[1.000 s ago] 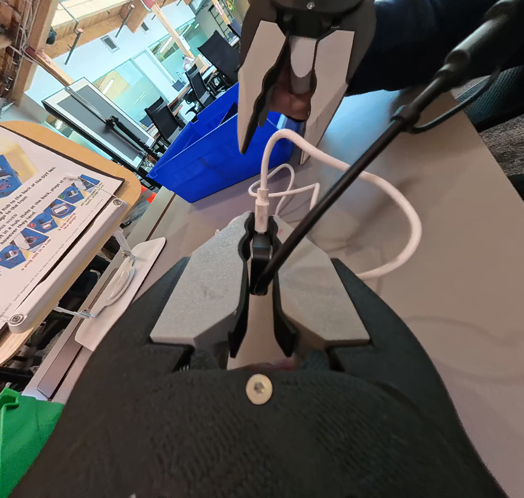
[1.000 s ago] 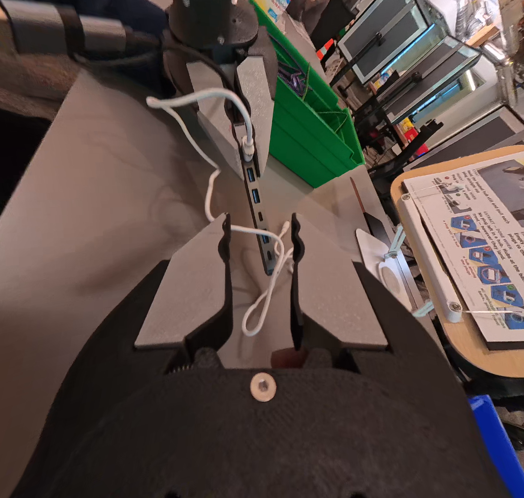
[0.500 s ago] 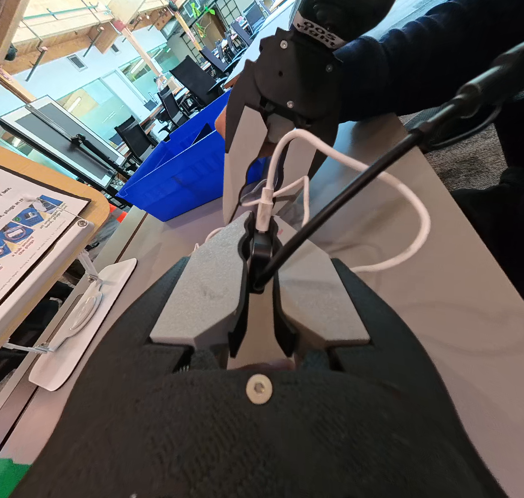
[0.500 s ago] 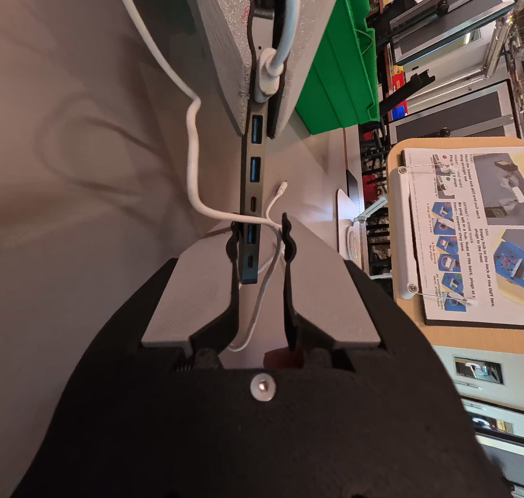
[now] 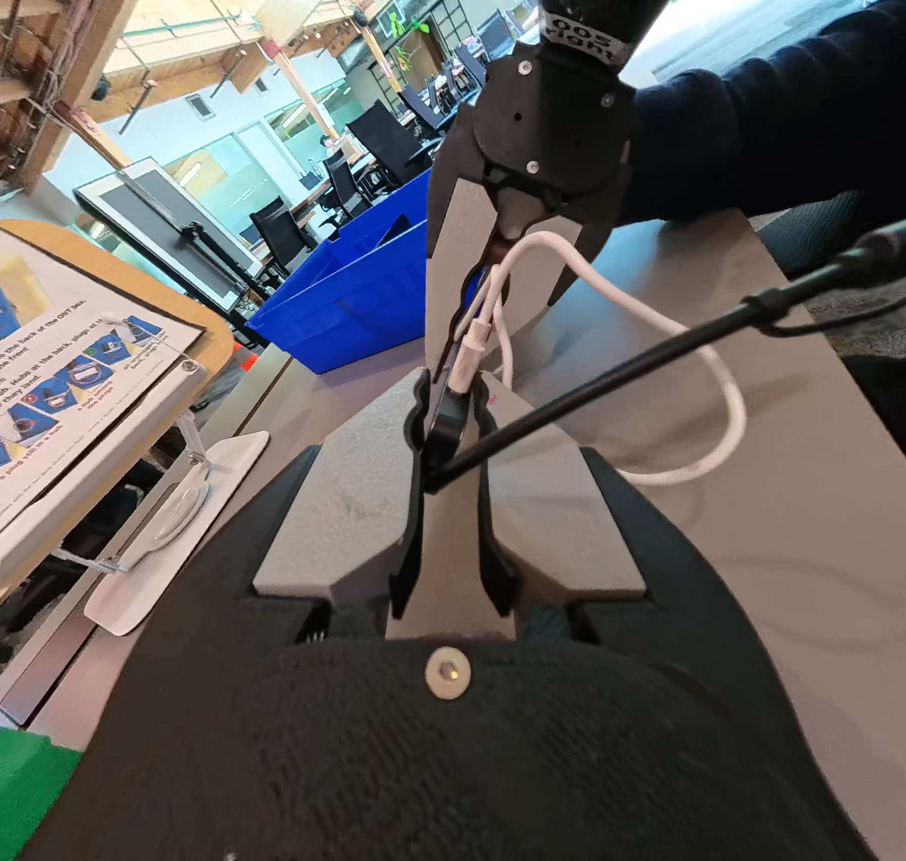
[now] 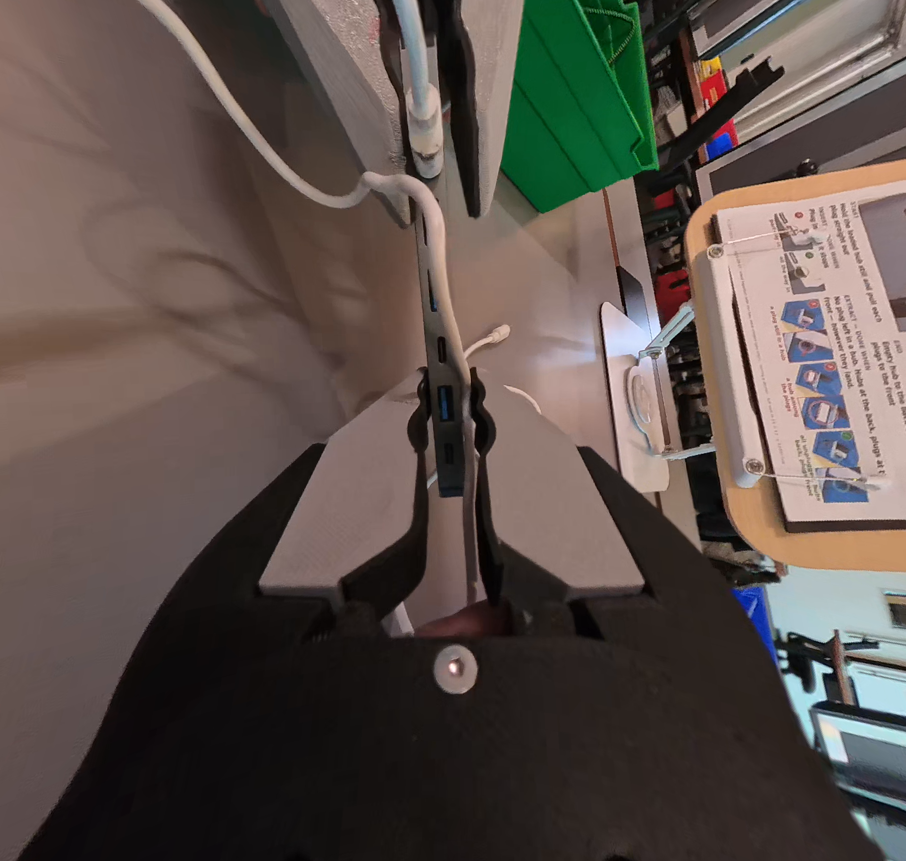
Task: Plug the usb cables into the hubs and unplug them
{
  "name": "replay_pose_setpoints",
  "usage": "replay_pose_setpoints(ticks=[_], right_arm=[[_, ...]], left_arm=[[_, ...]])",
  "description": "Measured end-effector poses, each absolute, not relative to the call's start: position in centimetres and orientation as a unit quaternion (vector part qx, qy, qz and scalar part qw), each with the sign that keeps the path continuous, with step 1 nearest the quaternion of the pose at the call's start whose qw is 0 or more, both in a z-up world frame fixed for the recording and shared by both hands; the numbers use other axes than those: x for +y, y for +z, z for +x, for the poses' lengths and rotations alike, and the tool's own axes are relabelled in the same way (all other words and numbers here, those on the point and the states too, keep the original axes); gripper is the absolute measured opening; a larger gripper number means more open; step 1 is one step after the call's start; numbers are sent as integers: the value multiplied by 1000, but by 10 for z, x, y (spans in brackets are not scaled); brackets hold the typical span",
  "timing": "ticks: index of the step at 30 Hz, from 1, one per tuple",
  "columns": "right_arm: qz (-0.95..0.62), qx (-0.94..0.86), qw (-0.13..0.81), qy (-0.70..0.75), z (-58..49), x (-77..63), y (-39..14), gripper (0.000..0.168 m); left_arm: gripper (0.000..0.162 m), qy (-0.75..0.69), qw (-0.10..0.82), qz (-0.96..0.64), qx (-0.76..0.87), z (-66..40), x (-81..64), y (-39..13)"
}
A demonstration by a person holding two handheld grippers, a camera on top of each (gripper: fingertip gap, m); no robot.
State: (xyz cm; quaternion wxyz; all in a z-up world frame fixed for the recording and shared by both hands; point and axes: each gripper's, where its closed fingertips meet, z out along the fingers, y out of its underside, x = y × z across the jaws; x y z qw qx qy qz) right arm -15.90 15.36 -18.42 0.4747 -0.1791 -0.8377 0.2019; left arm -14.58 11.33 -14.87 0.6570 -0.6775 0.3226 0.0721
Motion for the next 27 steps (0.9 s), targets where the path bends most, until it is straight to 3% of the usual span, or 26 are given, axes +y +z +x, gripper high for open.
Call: replay_pose_setpoints(ticks=[5, 10, 14, 20, 27], right_arm=[[-222, -830, 459, 227, -160, 162, -179, 11], [-263, -813, 453, 255, -157, 169, -166, 11], [-305, -785, 477, 252, -158, 185, -141, 11], [-314, -767, 524, 196, -163, 219, -48, 11], [-329, -703, 627, 69, -183, 309, 123, 11]], left_arm=[[26, 95, 687, -669, 265, -165, 115, -133], [25, 147, 709, -655, 217, -186, 114, -118], [6, 197, 721, -649, 142, -218, 111, -106], [3, 175, 705, -681, 93, -234, 114, -116], [1, 170, 669, -715, 111, -229, 123, -137]])
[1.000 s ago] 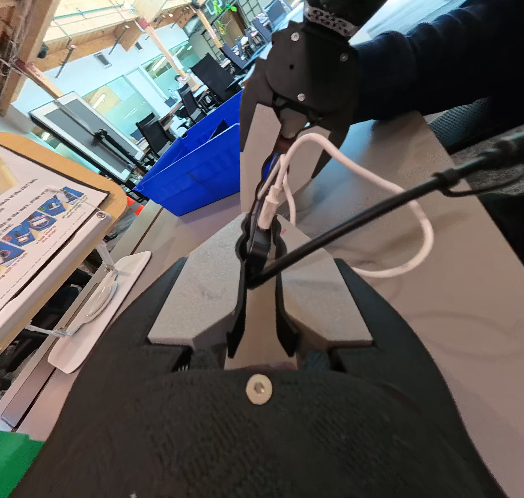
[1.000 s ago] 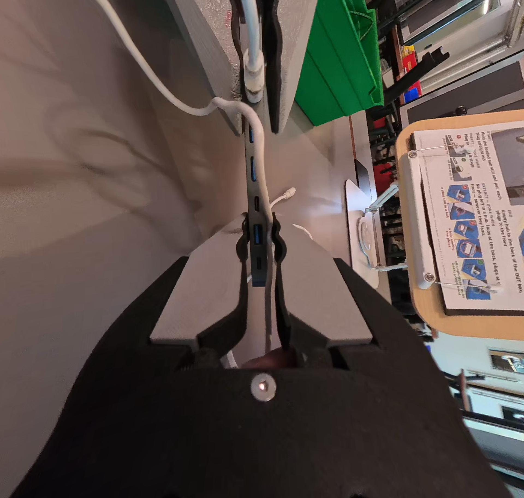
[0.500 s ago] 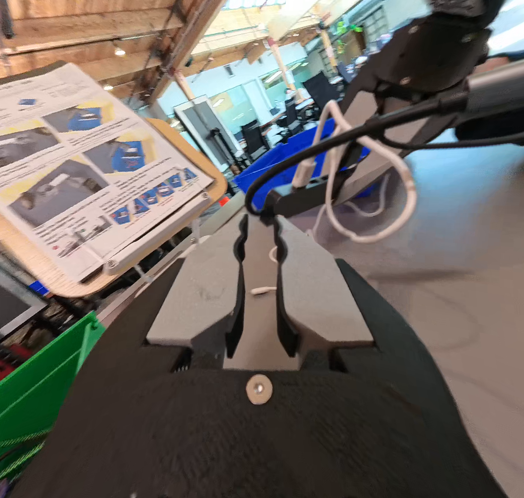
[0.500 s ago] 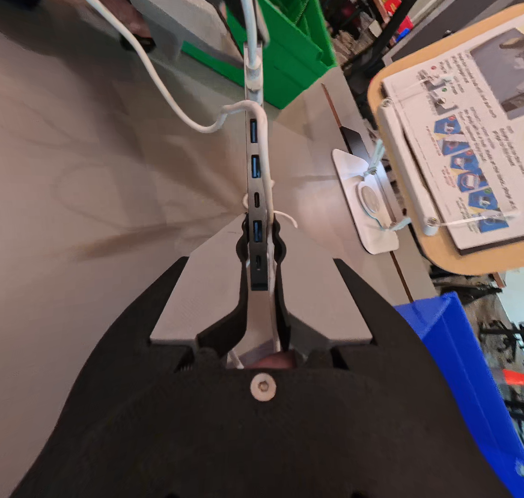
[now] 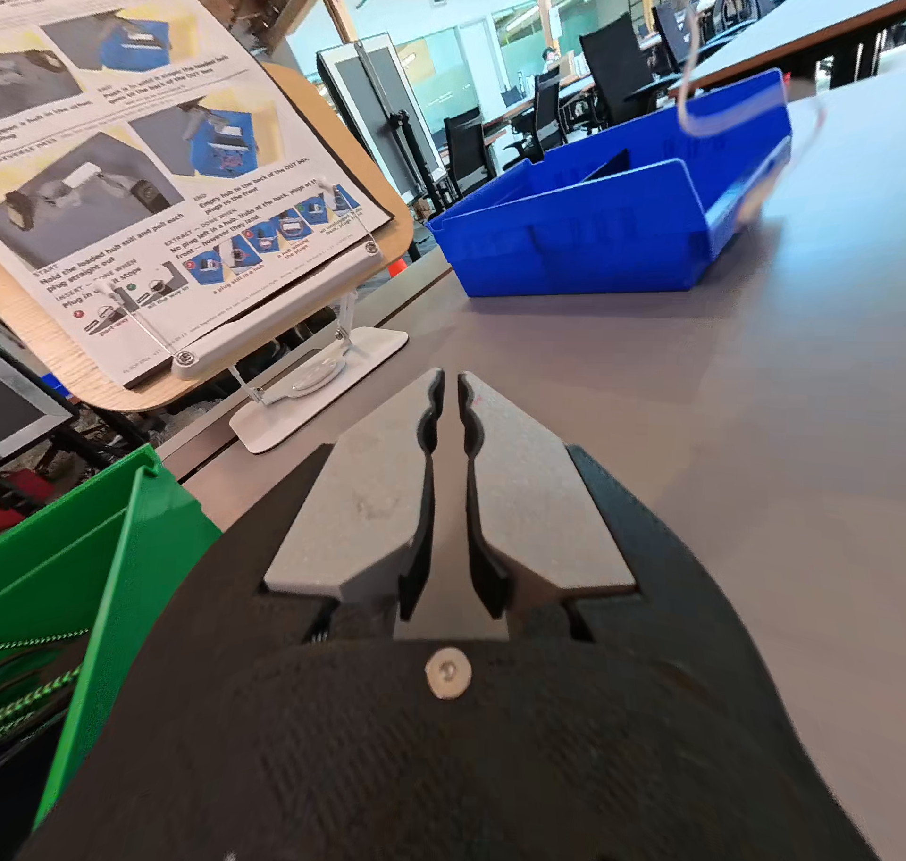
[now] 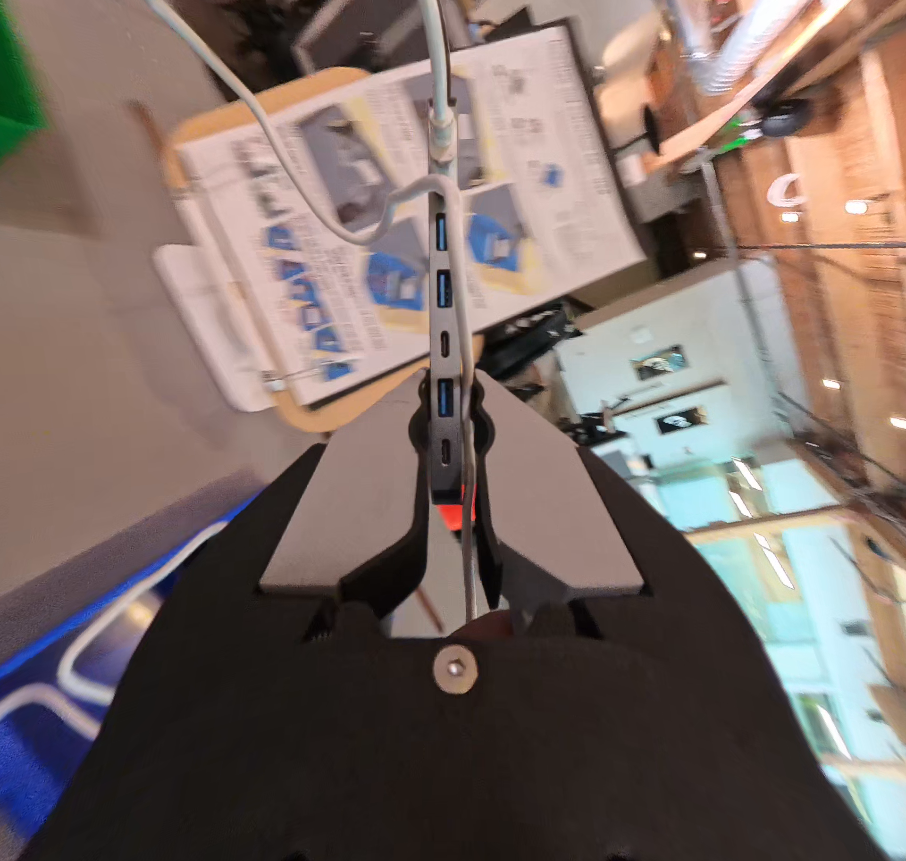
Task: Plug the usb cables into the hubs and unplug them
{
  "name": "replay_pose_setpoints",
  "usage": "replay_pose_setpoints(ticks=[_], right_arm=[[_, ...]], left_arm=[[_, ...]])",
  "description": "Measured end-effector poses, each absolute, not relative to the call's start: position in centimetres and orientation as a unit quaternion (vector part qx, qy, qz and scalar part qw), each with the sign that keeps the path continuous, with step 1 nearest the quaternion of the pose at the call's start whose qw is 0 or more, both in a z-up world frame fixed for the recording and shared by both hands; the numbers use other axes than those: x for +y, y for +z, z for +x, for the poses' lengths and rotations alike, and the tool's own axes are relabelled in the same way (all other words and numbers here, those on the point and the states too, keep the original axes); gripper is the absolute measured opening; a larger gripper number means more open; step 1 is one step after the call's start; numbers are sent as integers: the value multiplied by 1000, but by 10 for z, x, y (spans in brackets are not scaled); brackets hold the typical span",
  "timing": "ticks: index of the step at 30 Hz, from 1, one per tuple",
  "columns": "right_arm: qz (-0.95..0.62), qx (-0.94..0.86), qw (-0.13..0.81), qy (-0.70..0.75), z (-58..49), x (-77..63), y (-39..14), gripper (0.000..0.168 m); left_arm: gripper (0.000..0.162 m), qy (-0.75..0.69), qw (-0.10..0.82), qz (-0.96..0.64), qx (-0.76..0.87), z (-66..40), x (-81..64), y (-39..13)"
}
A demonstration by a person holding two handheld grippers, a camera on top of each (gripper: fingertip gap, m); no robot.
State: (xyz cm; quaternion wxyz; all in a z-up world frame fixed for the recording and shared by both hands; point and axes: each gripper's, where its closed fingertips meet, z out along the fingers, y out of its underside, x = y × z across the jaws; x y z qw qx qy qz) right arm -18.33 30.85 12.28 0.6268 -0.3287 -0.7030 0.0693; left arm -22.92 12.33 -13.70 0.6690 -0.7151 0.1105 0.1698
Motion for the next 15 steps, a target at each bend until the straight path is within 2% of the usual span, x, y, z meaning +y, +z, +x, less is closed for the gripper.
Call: replay_pose_setpoints(ticks=[4, 7, 11, 15], right_arm=[[-336, -647, 684, 6, -179, 355, 211, 10], [-350, -631, 692, -11, -179, 385, 233, 11], [-367, -616, 697, 6, -188, 421, 209, 11], [-410, -634, 650, 81, -207, 453, 126, 11]], left_arm=[[0, 180, 656, -723, 117, -230, 125, -143], [0, 178, 658, -722, 115, -230, 125, -141], [0, 180, 660, -721, 110, -232, 124, -140], [0, 180, 659, -722, 111, -232, 124, -140]])
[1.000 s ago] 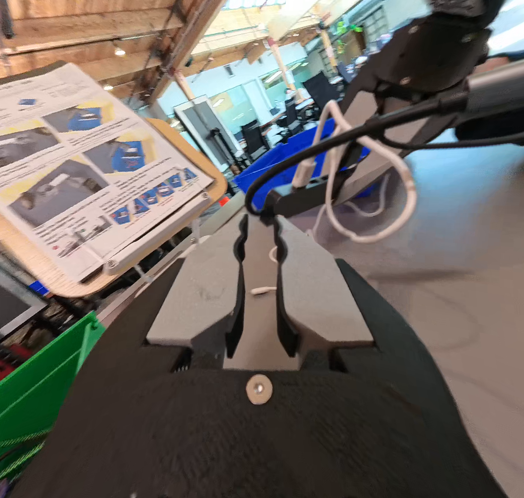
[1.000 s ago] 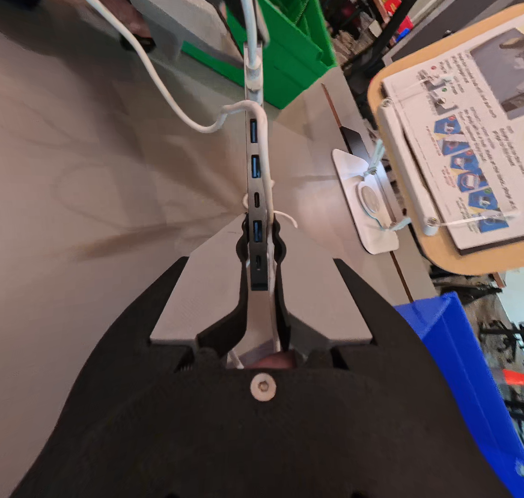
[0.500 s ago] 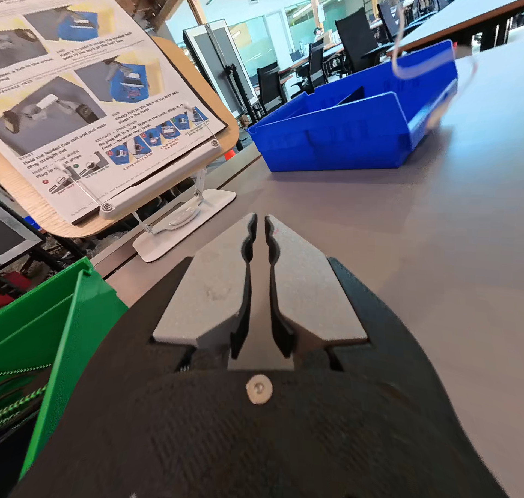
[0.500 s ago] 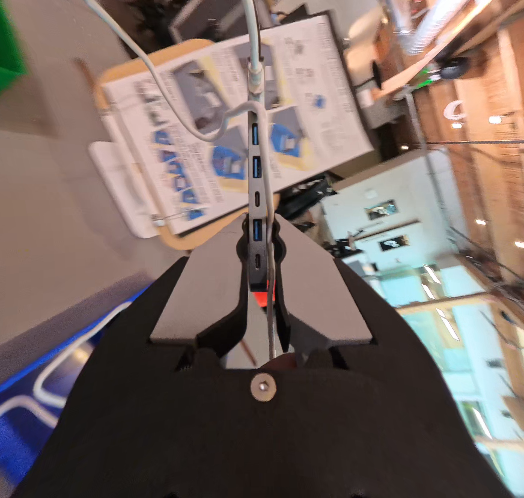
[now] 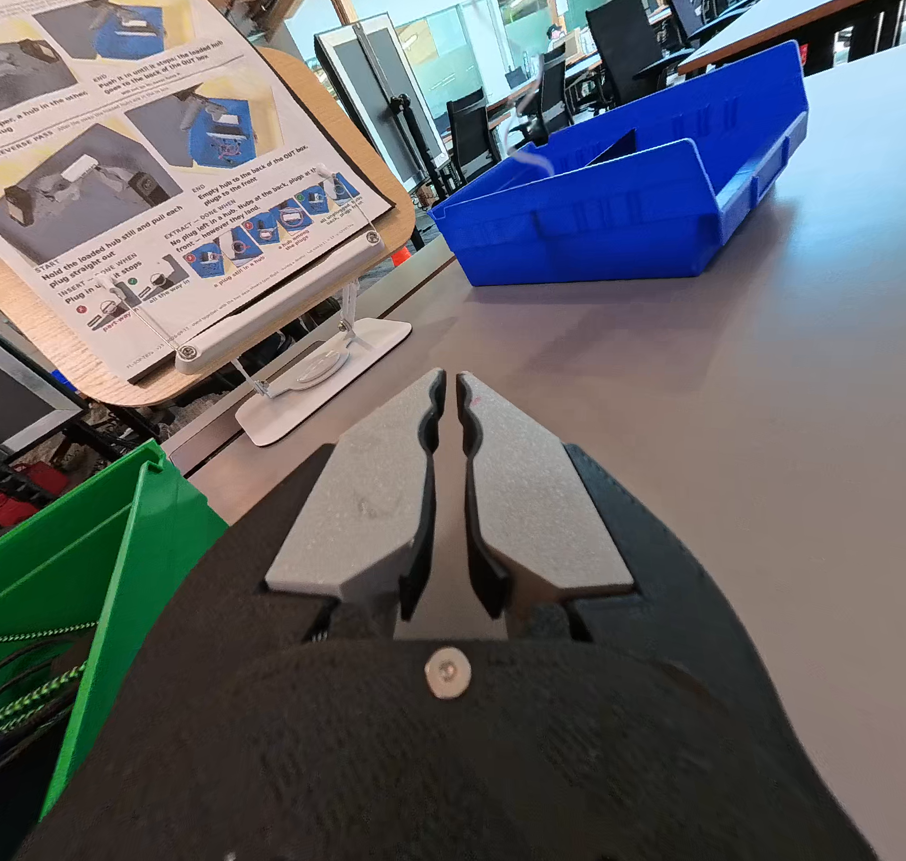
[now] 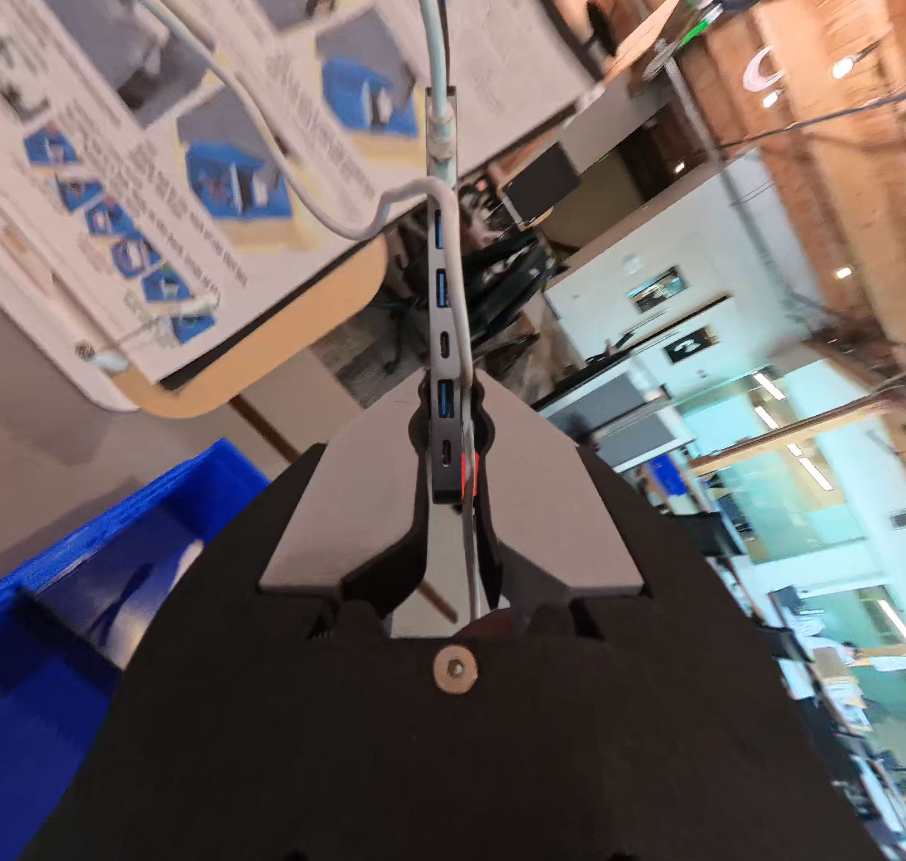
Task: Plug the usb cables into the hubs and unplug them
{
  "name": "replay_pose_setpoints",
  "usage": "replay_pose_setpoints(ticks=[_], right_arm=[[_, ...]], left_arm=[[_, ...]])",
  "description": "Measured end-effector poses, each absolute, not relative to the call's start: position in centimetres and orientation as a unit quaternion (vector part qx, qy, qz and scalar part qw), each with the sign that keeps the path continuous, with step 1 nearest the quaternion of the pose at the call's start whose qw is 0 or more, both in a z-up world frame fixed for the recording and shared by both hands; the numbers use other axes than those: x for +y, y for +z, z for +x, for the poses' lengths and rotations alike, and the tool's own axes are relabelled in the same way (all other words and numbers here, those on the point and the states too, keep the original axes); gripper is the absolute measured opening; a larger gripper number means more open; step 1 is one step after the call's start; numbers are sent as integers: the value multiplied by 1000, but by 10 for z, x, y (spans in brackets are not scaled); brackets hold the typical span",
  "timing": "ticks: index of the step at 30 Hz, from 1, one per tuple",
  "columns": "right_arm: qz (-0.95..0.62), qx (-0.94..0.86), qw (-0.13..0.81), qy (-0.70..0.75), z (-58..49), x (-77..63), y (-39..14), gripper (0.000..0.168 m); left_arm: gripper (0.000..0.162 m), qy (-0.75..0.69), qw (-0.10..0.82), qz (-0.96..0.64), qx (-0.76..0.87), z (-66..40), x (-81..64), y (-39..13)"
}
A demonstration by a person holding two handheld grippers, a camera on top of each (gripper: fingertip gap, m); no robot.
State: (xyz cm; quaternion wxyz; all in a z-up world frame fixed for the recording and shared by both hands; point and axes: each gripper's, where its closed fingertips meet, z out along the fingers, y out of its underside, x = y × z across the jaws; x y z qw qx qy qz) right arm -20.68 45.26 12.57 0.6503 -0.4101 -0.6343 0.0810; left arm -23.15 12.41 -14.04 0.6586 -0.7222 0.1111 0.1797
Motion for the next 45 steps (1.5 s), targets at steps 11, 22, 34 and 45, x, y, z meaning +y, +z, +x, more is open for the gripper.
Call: replay_pose_setpoints(ticks=[11, 22, 34, 45], right_arm=[[-497, -786, 354, -96, -165, 532, -132, 11], [-585, -753, 259, -154, -139, 548, -164, 44], [-707, -596, 307, 226, -157, 463, -55, 60], [-513, -621, 325, 495, -211, 193, -105, 62]], left_arm=[[0, 177, 648, -732, 112, -231, 126, -146], [0, 176, 646, -734, 109, -232, 126, -148], [1, 175, 637, -744, 100, -236, 126, -151], [10, 147, 632, -753, 110, -228, 126, -155]])
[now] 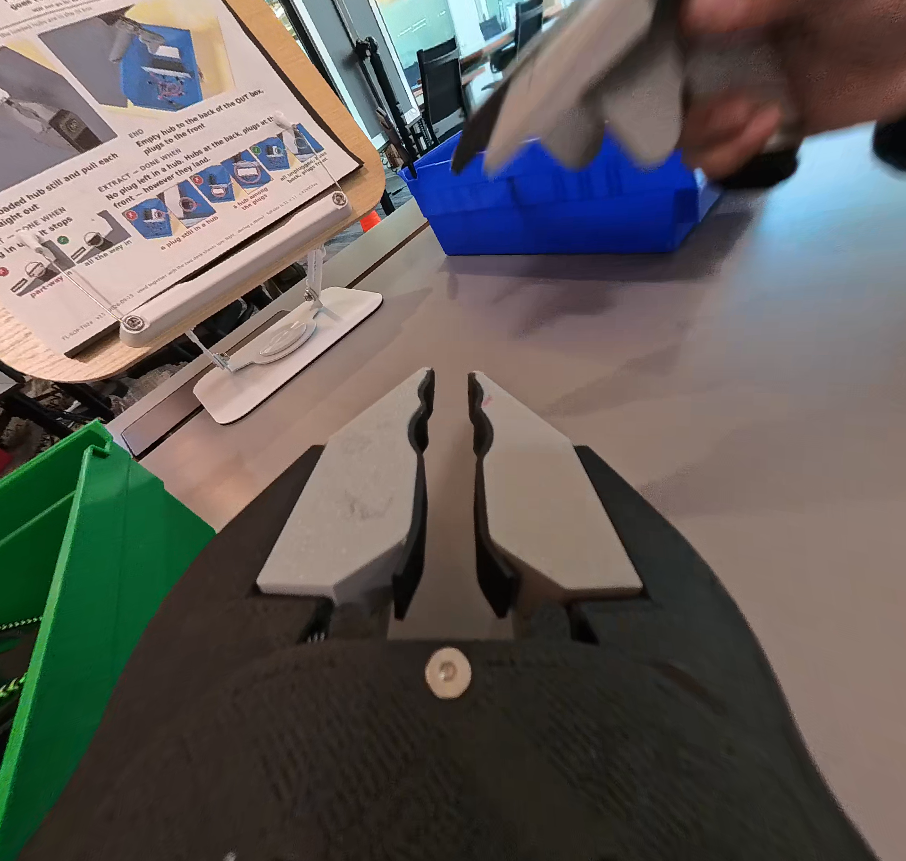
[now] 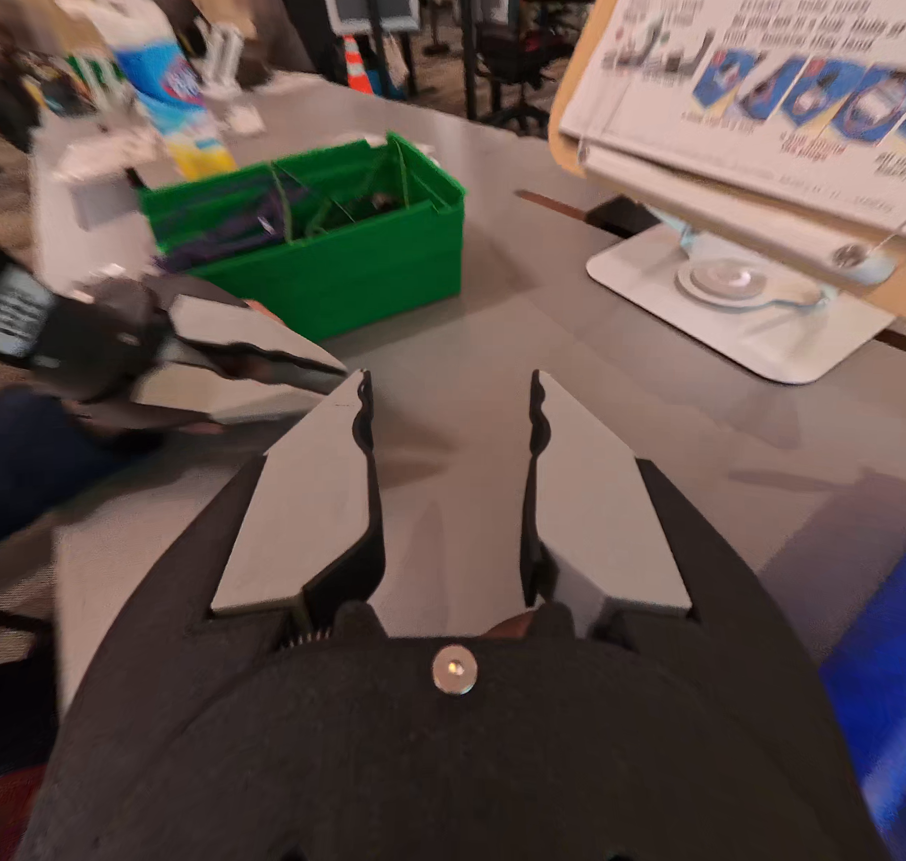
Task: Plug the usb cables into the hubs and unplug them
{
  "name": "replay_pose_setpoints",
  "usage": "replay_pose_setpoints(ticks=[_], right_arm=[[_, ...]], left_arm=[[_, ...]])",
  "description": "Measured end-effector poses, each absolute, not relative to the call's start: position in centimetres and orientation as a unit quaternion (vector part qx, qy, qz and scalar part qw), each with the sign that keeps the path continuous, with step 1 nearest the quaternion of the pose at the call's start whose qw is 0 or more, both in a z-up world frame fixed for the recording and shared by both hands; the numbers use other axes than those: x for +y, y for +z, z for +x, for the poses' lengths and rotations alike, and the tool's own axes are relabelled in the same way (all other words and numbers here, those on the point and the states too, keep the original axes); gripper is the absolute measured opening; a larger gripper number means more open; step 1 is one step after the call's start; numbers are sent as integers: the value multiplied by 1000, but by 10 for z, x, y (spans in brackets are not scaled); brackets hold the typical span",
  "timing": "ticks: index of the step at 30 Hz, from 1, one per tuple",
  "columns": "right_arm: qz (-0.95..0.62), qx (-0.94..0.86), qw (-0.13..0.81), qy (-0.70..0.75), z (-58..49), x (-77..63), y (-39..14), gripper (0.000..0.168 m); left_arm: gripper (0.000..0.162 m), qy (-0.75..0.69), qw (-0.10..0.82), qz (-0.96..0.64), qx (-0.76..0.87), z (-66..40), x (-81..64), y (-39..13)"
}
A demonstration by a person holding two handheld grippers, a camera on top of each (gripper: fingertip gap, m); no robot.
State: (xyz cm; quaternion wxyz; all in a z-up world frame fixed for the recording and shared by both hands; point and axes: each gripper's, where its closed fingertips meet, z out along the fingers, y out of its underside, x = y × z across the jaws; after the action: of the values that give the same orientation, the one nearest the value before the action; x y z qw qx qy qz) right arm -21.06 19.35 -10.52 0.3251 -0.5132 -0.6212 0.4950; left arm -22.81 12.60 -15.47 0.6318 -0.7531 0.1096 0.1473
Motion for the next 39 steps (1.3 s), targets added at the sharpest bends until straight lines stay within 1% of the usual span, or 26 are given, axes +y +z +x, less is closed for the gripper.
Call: replay_pose_setpoints(ticks=[3, 6, 8, 11, 14, 17, 19, 21, 22, 25, 28, 30, 32, 34, 35, 36, 37, 39], right_arm=[[-517, -639, 359, 443, -232, 192, -150, 64], [-511, -659, 397, 384, -243, 204, -173, 67], [-505, -671, 404, 362, -244, 208, -184, 68], [-523, -683, 385, 335, -244, 215, -202, 77], [-536, -676, 380, 333, -245, 220, -203, 75], [-537, -684, 381, 315, -245, 222, -208, 84], [-538, -687, 385, 300, -245, 224, -211, 85], [-537, -689, 388, 294, -245, 224, -211, 85], [-537, -689, 389, 293, -245, 224, -212, 85], [-536, -690, 389, 292, -245, 224, -212, 85], [-535, -693, 389, 287, -245, 224, -213, 86], [-533, -694, 393, 282, -245, 224, -213, 85], [-530, -697, 396, 276, -245, 223, -214, 85], [-529, -702, 395, 268, -246, 223, -216, 85], [-529, -704, 394, 264, -246, 223, -218, 86], [-529, -705, 394, 261, -246, 223, -218, 86], [-528, -706, 394, 259, -246, 223, -219, 86], [-525, -708, 396, 257, -246, 222, -219, 87]], left_arm=[[10, 140, 638, -749, 110, -224, 124, -153], [7, 130, 647, -740, 129, -214, 122, -151], [6, 132, 644, -741, 139, -210, 122, -152], [6, 137, 633, -748, 140, -209, 123, -156], [6, 136, 637, -748, 125, -205, 121, -154], [6, 111, 649, -748, 80, -203, 113, -149], [14, 81, 664, -743, 32, -201, 103, -143], [18, 90, 673, -734, -24, -208, 89, -138], [24, 110, 668, -735, -47, -213, 80, -136], [26, 139, 657, -734, -96, -227, 51, -114], [34, 137, 634, -751, -127, -239, 24, -93], [25, 135, 642, -748, -105, -232, 9, -70], [26, 190, 641, -735, -113, -243, -10, -48], [29, 236, 612, -744, -128, -265, -24, -42], [37, 242, 588, -759, -137, -277, -28, -45], [49, 240, 567, -775, -142, -287, -30, -51], [56, 243, 552, -785, -144, -298, -31, -54], [58, 270, 525, -792, -156, -330, -35, -55]])
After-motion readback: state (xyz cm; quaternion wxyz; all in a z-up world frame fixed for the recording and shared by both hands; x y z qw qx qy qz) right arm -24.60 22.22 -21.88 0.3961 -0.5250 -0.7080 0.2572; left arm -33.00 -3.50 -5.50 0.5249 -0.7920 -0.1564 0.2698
